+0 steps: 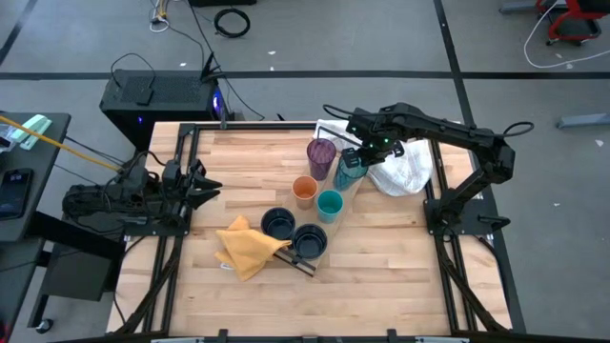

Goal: Stack small to large cups/mugs on shelf
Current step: Put the blue cup on the shelf

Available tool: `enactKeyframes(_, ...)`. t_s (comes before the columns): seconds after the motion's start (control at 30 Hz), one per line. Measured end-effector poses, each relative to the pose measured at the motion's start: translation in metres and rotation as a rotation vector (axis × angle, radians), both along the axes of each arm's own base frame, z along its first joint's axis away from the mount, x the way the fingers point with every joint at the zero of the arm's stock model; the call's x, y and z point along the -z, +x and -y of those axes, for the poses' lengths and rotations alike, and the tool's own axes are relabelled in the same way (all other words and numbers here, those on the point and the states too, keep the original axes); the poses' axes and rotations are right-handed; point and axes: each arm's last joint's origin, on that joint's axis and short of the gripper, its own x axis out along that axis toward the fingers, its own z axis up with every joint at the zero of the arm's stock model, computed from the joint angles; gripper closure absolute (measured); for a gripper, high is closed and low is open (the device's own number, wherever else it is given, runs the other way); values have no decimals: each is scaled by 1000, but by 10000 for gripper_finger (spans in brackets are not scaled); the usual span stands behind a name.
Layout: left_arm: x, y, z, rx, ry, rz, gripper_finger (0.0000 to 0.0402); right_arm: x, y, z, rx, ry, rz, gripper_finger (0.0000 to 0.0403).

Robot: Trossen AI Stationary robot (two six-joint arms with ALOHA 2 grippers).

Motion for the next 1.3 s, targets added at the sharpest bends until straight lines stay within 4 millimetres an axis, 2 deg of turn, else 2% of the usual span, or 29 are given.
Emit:
enactKeyframes(0.7, 0, 0, 0, -1, 2, 0, 292, 1, -3, -1, 8, 11, -35, 400)
enactKeyframes(1.3, 0, 0, 0, 0, 1, -1, 292, 6, 2, -1, -18, 13, -51, 400)
